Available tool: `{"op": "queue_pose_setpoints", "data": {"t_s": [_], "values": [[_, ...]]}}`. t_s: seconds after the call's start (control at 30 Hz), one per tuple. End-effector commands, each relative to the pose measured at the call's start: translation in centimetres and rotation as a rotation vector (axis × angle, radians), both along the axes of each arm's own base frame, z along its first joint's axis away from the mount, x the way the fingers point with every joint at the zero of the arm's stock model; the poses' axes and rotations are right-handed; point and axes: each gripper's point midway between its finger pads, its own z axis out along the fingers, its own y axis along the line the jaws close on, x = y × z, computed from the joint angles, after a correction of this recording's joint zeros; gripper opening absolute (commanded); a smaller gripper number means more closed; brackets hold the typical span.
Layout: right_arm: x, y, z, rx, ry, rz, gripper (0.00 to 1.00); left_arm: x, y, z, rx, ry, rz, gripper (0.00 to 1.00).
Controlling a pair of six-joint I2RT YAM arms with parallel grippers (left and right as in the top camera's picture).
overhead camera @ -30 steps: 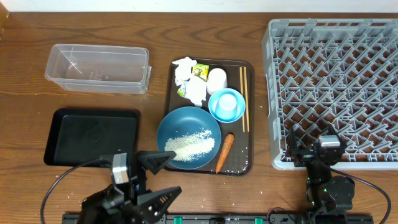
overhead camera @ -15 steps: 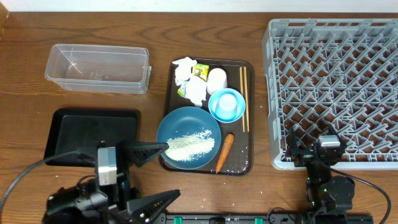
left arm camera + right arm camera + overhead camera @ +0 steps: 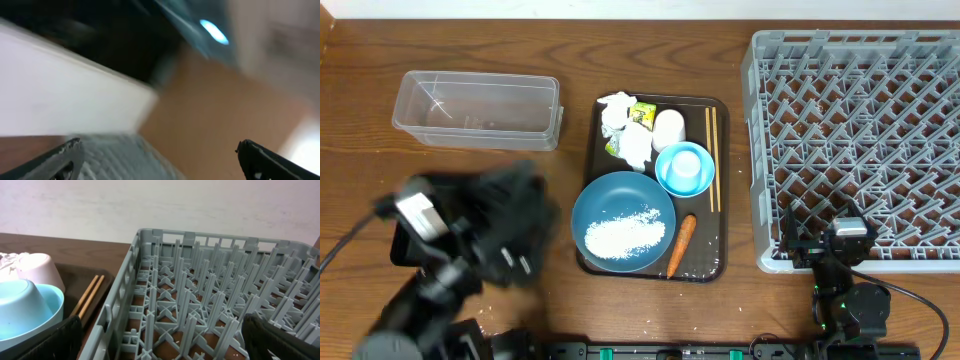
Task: Sort waste into correct bins and load items into the dishwasher rack
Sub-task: 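Raise the left arm and move it toward the blue rice plate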
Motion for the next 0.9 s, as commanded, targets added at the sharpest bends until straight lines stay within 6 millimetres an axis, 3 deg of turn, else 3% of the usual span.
{"op": "queue_pose_setpoints", "data": {"t_s": [0.0,0.1,0.23,0.4,0.53,0.63,0.77,0.87], "values": [[0.0,0.2,-0.1,-0.012,0.004,0.009,0.99,4.2,7.6,-0.2,-0.128,0.031,0.432,1.00],[0.0,0.2,-0.1,-0.012,0.004,0.009,0.99,5.5,9.8,-3.6,-0.001,0.113,0.572,1.00],[0.0,0.2,-0.1,-0.012,0.004,0.009,0.99,5.8,10.1,-8.5,0.136,0.296,0.597,1.00],[0.0,0.2,-0.1,-0.012,0.004,0.009,0.99,3.8,11.5,-13.3,0.341,0.528,0.700,1.00],[0.0,0.2,-0.1,-0.012,0.004,0.009,0.99,1.3,12.5,-14.1,0.441,0.644,0.790,1.00],[0.0,0.2,-0.1,-0.012,0.004,0.009,0.99,-0.1,11.0,-14.4,0.441,0.701,0.720,1.00],[0.0,0.2,-0.1,-0.012,0.004,0.009,0.99,-2.1,5.5,-16.2,0.381,0.783,0.406,1.00],[0.0,0.2,-0.1,-0.012,0.004,0.009,0.99,-3.4,2.9,-16.8,0.331,0.822,0.258,1.00]]}}
